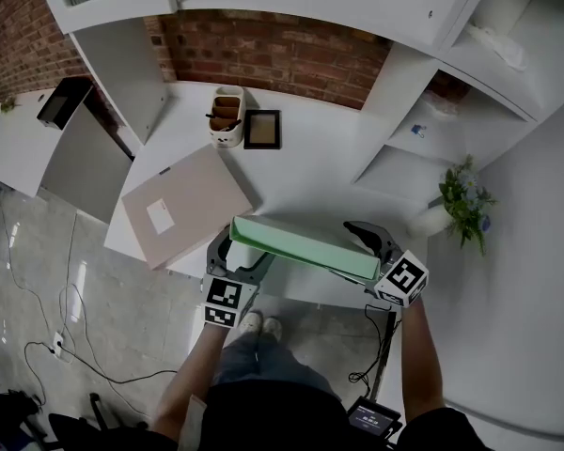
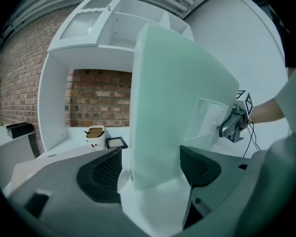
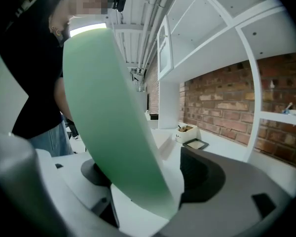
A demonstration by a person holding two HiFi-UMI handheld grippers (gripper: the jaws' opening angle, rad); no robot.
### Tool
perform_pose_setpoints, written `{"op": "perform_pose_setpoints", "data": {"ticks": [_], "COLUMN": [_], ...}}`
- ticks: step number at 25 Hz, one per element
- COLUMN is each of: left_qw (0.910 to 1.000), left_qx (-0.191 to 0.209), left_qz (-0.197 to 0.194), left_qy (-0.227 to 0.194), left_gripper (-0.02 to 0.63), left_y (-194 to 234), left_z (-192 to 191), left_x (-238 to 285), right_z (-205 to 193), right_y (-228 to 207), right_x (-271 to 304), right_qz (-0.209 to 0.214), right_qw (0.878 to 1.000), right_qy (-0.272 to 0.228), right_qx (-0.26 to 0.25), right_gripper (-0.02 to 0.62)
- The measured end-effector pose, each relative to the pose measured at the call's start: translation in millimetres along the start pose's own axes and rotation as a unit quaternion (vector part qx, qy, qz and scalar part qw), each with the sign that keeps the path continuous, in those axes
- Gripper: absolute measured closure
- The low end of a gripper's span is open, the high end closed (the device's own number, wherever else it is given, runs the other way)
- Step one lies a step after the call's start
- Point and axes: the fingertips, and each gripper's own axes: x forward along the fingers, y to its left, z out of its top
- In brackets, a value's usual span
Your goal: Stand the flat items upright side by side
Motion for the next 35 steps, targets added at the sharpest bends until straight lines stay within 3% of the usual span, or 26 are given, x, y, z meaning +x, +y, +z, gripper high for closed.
{"op": "perform_pose_setpoints", "data": {"ticks": [3, 10, 16, 24, 31, 35], "left_qw": [1.0000, 1.0000, 0.9999, 0.9999, 0.9997, 0.9996], "left_qx": [-0.001, 0.002, 0.006, 0.000, -0.010, -0.013], "left_qz": [-0.002, -0.006, -0.009, -0.012, -0.015, -0.019], "left_qy": [0.003, 0.006, 0.002, -0.006, -0.015, -0.017], "left_gripper": [0.265, 0.265, 0.265, 0.265, 0.265, 0.265], "left_y": [0.0, -2.5, -2.5, 3.5, 12.4, 18.7], "left_z": [-1.5, -2.8, 1.0, 4.2, 10.4, 12.8], "left_x": [-0.7, -2.3, -3.9, -6.8, -2.4, 0.7], "right_z": [-0.6, 0.4, 20.6, 46.1, 85.3, 94.6], "right_y": [3.9, 7.6, -7.9, -24.5, -46.3, -67.4], "right_x": [4.2, 5.1, -5.0, -18.9, -24.4, -24.4], "right_qz": [0.005, -0.006, -0.048, -0.117, -0.234, -0.327], "right_qw": [1.000, 0.998, 0.998, 0.990, 0.966, 0.937], "right_qy": [0.013, 0.016, -0.045, -0.075, -0.108, -0.117], "right_qx": [-0.027, -0.061, -0.023, 0.006, 0.019, 0.036], "right_gripper": [0.320, 0.365, 0.429, 0.446, 0.446, 0.446]}}
